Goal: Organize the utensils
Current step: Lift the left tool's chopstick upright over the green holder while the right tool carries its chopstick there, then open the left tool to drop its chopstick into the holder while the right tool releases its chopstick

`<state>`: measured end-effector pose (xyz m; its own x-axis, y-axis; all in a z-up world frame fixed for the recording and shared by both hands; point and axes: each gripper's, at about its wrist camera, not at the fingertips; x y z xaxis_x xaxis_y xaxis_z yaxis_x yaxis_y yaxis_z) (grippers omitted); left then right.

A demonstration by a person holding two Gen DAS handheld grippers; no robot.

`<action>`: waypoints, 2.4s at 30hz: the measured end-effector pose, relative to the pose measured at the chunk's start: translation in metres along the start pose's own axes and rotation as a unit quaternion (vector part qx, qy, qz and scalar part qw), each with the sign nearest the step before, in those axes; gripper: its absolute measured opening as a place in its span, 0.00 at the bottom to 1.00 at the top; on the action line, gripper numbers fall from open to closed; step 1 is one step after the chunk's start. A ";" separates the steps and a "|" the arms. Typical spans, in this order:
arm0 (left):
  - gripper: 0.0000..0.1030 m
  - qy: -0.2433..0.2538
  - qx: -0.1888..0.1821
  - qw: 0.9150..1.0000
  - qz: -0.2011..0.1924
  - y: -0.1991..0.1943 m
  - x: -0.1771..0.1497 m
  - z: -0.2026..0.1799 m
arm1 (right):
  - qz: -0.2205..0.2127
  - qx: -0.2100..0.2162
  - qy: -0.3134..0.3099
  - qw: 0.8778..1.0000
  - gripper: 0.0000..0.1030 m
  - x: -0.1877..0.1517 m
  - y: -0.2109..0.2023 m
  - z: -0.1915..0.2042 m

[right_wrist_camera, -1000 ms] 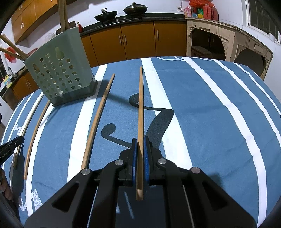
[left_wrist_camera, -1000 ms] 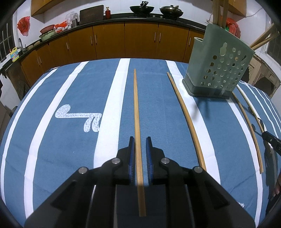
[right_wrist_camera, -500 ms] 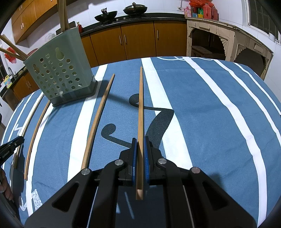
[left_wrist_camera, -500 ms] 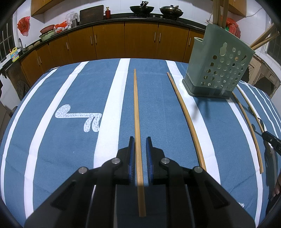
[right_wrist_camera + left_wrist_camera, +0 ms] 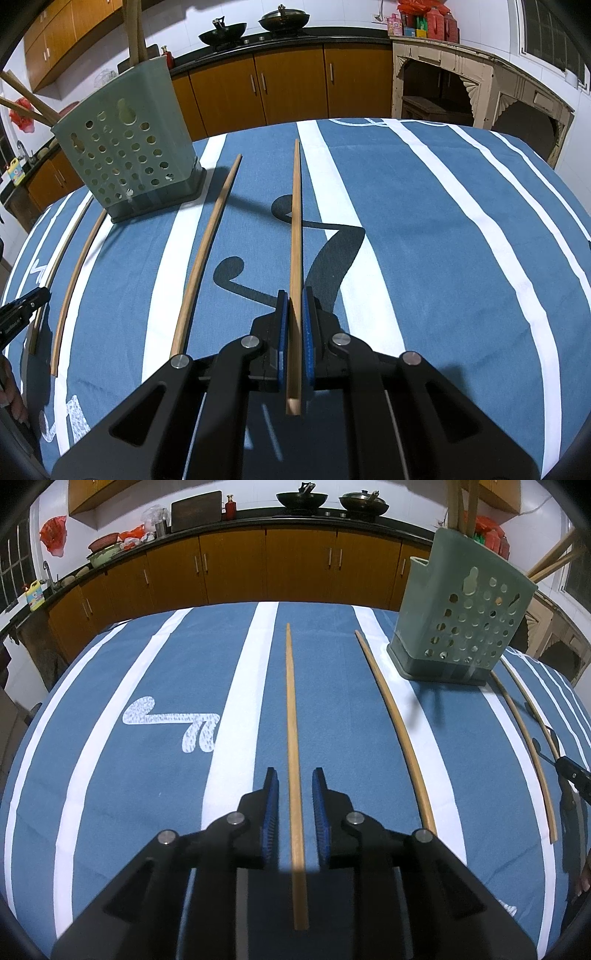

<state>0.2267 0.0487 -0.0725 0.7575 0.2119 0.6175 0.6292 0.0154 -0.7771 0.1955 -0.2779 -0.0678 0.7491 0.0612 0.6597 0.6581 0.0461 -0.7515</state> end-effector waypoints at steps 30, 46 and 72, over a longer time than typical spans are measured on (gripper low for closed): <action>0.08 -0.019 -0.070 0.990 -0.123 -0.105 0.031 0.007 | -0.150 0.005 0.029 0.988 0.08 0.027 -0.091 -0.028; 0.08 -0.012 -0.101 0.978 -0.183 -0.148 0.056 -0.004 | -0.200 0.017 0.030 0.979 0.08 0.051 -0.121 -0.027; 0.08 0.000 -0.203 0.934 -0.296 -0.231 0.132 -0.088 | -0.375 0.084 -0.010 0.923 0.07 0.153 -0.206 0.021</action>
<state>0.1974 -0.0132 0.1991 0.2572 0.2831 0.9240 0.9514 -0.2417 -0.1908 0.1732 -0.2573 0.1874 0.0852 -0.0319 0.9958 0.9686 0.2369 -0.0753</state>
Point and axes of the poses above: each gripper's, at about its wrist camera, not at the fingertips, and y roughly the way its jaws point, z to its left, x to its top, and after that the axes turned 11 degrees about -y, right-handed
